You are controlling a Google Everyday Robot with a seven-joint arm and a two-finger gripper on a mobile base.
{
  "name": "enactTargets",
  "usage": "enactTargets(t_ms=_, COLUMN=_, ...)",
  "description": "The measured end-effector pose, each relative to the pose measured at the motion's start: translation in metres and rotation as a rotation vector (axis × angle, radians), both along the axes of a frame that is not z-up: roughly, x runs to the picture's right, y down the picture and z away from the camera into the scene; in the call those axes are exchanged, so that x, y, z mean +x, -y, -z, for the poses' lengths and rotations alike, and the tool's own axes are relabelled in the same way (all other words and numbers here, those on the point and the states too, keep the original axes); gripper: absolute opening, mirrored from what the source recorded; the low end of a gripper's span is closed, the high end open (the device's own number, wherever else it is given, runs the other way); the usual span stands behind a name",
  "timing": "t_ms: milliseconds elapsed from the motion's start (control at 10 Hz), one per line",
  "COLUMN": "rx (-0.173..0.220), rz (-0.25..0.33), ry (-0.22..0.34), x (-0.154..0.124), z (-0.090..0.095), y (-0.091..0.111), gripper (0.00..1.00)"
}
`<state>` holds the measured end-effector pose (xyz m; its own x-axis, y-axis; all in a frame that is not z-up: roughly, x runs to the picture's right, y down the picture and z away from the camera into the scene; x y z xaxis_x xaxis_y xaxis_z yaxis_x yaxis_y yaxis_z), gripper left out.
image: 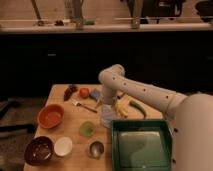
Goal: Place towel in red bowl
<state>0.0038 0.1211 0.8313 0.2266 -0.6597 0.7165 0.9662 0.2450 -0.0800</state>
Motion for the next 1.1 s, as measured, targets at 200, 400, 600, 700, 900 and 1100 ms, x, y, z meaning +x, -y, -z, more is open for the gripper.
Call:
enactTargets(t_ms=200, rx=-0.020, rz=0.021, ry=0.008, x=-0.002, z=-0.013, y=-0.002, gripper=0.80)
enactTargets(t_ms=400, rx=-0.040, rz=0.027, ry=0.008, x=0.001, z=-0.025, y=-0.006, gripper=0.80)
enactTargets(t_ms=600, rx=-0.060, rz=0.022, ry=-0.003, x=0.011, z=-0.036, y=-0.010, gripper=0.80)
enactTargets(t_ms=700, rx=-0.065, rz=0.018, ry=-0.010, x=0.016, z=-0.038, y=-0.013, gripper=0.80)
enactTargets(t_ms=900, rx=-0.066, rz=-0.006, ry=-0.046, x=0.030, z=-0.042, y=-0.021, gripper=0.80)
enactTargets(t_ms=1100, rx=-0.050, rz=-0.021, ry=-0.080, x=0.034, z=-0.045, y=-0.030, gripper=0.80)
